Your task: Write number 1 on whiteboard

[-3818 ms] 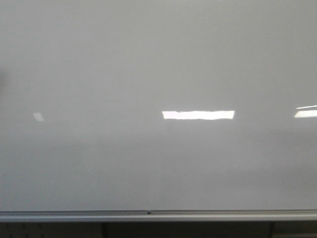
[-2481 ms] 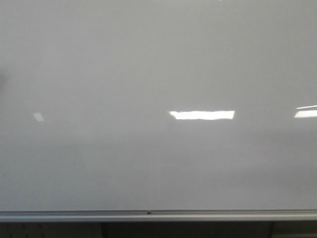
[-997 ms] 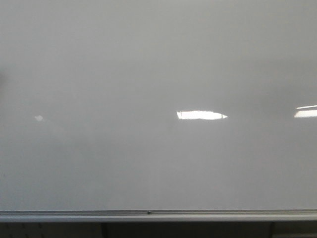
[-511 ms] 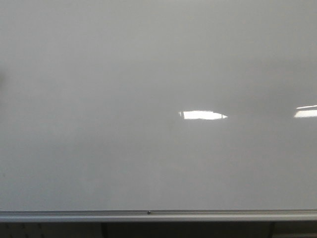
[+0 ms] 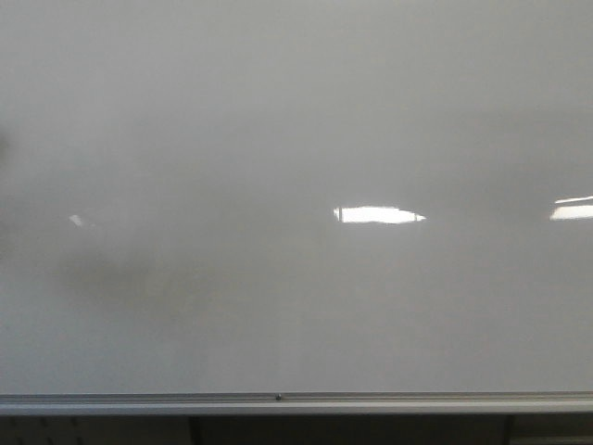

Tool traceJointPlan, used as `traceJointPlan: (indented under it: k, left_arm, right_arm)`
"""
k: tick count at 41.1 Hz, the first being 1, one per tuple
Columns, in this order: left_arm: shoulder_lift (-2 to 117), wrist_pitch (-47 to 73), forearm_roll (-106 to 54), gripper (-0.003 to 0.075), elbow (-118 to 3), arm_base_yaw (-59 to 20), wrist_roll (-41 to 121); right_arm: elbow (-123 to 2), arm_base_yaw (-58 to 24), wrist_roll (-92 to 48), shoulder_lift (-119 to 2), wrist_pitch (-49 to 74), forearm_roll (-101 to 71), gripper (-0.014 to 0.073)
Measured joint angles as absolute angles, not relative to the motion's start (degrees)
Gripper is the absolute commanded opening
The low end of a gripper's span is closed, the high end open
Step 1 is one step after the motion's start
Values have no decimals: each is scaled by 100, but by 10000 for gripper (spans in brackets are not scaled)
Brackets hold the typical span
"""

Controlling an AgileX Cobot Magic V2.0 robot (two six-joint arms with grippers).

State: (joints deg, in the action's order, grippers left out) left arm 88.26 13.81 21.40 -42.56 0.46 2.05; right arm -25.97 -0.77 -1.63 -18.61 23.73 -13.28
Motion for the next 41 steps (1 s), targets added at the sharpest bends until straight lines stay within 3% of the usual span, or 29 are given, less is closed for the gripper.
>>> traceJointPlan:
  k: [5, 16, 35, 41]
  left_arm:
    - [9034, 1029, 2140, 633, -4268, 46, 205]
    - [9100, 461, 2112, 536, -4268, 181, 205]
    - [9468, 0, 1988, 526, -4277, 370, 205]
    - [9494, 0, 1869, 418, -4277, 370, 205]
  right_arm:
    - [-2597, -77, -163, -1861, 2397, -1328, 528]
    - [-2597, -77, -163, -1861, 2418, -1328, 528]
    - [-2597, -77, -163, -1861, 2430, -1328, 528]
    - [-2597, -77, -163, -1861, 2430, -1328, 528]
